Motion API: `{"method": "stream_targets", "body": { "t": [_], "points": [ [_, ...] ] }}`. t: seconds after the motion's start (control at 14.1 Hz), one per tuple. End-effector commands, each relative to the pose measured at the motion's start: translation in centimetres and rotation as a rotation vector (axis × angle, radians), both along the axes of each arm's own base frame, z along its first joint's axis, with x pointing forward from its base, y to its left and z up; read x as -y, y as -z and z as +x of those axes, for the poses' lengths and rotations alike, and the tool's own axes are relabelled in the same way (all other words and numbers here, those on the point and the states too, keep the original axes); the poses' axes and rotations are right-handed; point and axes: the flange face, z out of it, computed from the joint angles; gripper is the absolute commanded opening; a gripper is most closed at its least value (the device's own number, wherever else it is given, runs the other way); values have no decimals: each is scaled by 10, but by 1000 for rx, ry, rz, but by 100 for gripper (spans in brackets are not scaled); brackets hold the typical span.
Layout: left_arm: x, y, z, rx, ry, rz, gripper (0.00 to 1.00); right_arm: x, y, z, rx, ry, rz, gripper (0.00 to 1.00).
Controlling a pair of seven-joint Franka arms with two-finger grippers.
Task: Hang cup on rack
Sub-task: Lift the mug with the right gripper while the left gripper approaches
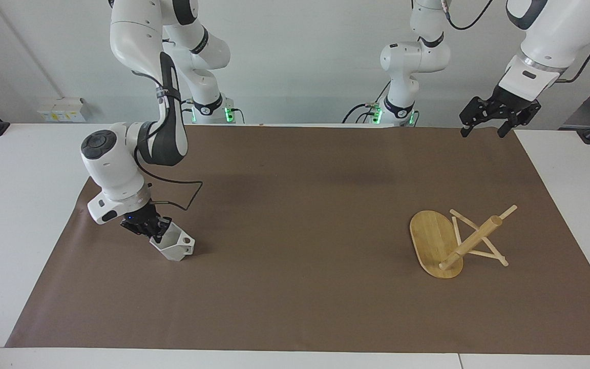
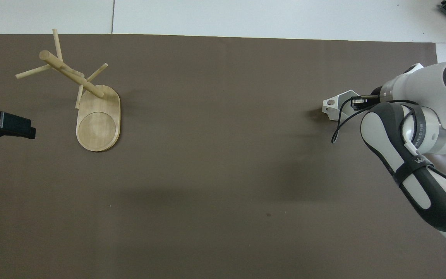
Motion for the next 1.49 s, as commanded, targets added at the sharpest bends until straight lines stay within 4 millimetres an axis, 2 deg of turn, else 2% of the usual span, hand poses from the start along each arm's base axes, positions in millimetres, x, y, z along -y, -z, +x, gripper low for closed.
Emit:
{"method": "stream_targets", "body": {
  "t": [0.0, 0.5, 0.57, 0.64, 0.85, 0.99, 1.21, 1.42],
  "points": [
    [-2, -1, -8, -6, -8, -6, 100, -1, -5, -2, -10, -8, 17, 2],
    [-2, -1, -8, -6, -8, -6, 100, -2, -10, -1, -5, -9, 18, 0],
    [-2, -1, -8, -6, -8, -6, 100, -6, -19, -1, -17, -16, 22, 0],
    [-2, -1, -8, -6, -8, -6, 100, -18, -36, 0, -34, -34, 32, 0],
    [-2, -1, -8, -6, -8, -6, 100, -22, -74, 0, -69, -46, 38, 0],
    [-2, -1, -8, -6, -8, -6, 100, -23, -95, -7, -73, -49, 42, 0],
    [-2, 0, -8, -14, -9, -6, 100, -26, -140, -16, -85, -59, 46, 0],
    [-3, 1, -10, -24, -10, -5, 100, -29, -185, -33, -92, -62, 65, 0]
  ]
}}
